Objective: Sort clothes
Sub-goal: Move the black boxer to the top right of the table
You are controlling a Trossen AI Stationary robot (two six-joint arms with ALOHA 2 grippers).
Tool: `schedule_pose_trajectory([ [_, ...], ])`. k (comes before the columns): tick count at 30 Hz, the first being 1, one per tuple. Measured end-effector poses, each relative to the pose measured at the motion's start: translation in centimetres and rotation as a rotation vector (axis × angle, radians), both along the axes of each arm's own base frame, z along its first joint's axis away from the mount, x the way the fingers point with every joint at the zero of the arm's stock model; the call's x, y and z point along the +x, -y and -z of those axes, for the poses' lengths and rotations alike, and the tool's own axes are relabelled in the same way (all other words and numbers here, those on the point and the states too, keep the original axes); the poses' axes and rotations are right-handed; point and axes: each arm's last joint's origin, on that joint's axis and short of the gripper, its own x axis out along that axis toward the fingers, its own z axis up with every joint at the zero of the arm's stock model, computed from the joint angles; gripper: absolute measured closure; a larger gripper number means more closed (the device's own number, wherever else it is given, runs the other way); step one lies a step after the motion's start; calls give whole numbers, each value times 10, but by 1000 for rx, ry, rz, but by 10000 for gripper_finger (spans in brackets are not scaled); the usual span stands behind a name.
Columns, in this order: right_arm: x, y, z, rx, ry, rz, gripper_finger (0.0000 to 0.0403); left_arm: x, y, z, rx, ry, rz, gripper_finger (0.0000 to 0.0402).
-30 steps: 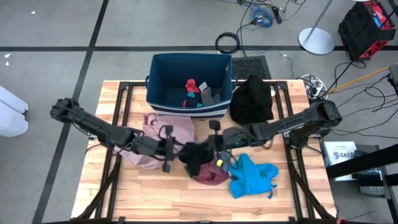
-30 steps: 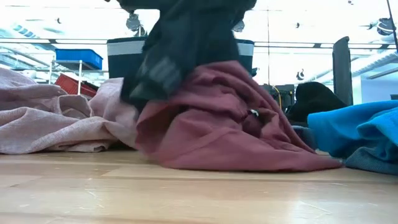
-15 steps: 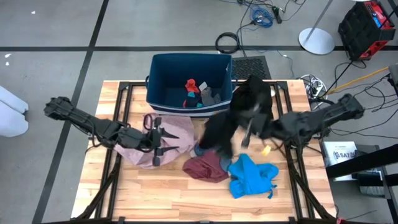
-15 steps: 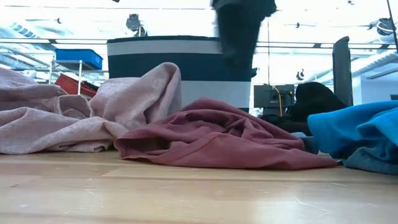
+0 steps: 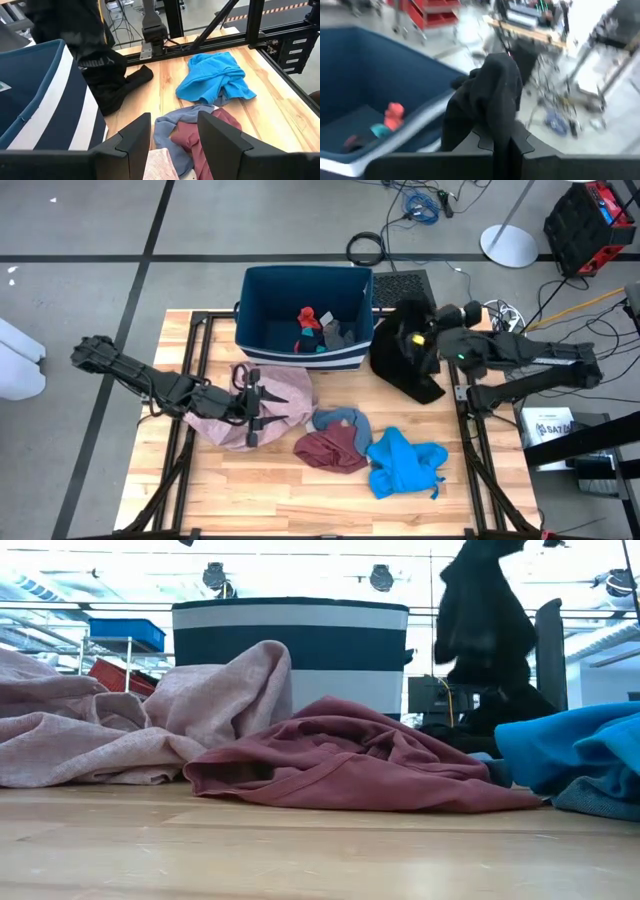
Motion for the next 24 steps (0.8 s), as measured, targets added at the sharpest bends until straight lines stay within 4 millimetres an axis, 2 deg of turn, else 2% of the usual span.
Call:
schedule_pose_trajectory([
  [5,18,28,25,158,-58,0,403,0,0,0,2,1,-2,229],
  [10,31,55,85,411,-206,4,403,0,0,0,-4,-1,-5,229],
  [13,28,58,118,527,-253,21,403,0,0,1,-3,-5,-4,229],
  [15,25,56,133,602,-261,10,403,0,0,1,-5,-7,-5,229],
  [19,21,51,143,724,-249,-14,402,0,0,1,-2,-12,-5,229],
  [24,25,51,138,696,-211,-77,369,-1,0,1,-2,-13,-4,229],
])
